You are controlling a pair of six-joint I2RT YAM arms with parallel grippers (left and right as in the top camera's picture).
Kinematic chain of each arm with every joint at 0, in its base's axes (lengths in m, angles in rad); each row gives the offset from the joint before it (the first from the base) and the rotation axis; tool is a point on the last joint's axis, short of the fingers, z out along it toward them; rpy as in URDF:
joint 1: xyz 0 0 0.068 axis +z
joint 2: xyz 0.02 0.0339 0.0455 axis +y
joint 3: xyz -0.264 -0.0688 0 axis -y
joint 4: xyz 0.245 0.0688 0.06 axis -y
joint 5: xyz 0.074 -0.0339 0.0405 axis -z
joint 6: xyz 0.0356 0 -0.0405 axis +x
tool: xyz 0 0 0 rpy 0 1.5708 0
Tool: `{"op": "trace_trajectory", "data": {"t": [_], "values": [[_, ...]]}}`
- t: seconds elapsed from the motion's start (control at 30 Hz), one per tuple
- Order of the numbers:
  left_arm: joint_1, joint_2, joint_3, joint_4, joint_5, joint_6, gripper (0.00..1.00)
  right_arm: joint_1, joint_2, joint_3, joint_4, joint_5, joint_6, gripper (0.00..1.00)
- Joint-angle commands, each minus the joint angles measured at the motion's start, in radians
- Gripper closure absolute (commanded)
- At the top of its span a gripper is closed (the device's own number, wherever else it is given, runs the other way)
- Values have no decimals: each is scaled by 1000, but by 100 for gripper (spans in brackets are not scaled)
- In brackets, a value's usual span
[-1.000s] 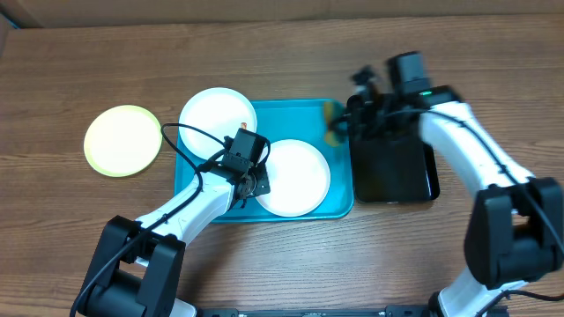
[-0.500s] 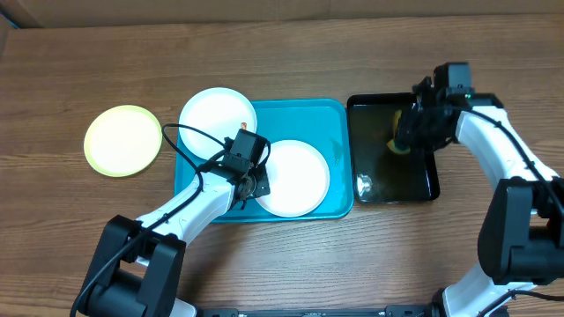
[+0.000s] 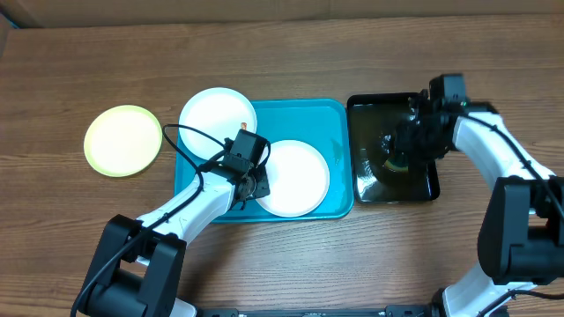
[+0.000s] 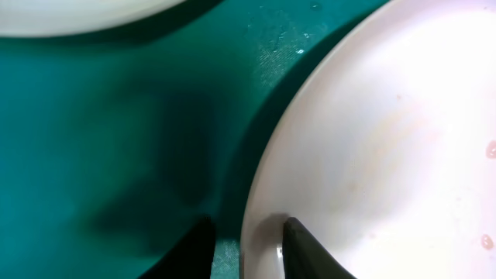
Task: Clean dirty plates on tray and stack at the side
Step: 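Return the sponge to the black tray with the right gripper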
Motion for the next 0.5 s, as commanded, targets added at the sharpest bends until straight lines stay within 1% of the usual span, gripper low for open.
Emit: {"op": "trace_trajectory", "data": {"t": [0.0, 0.03, 0.07, 0.1, 0.17, 0.27, 0.33, 0.47], "values": [[-7, 18, -11, -11, 11, -3, 92, -26, -53, 148, -40, 14, -7, 39], [-7, 18, -11, -11, 22, -3, 96, -35, -53, 180, -58, 34, -7, 29], [-7, 18, -11, -9, 29, -3, 96, -47, -53, 213, -76, 57, -7, 18], [-7, 18, -11, -4, 33, -3, 96, -57, -53, 236, -87, 79, -7, 0], [-6, 17, -7, 2, 58, -3, 96, -78, -53, 267, -108, 114, -8, 0], [2, 17, 19, -18, 99, -3, 96, -98, -53, 271, -113, 116, -8, 0], [13, 17, 58, -61, 103, -3, 96, -99, -53, 270, -113, 116, -8, 0], [39, 17, 174, -203, 118, 11, 96, -99, -53, 270, -113, 116, -8, 0]]}}
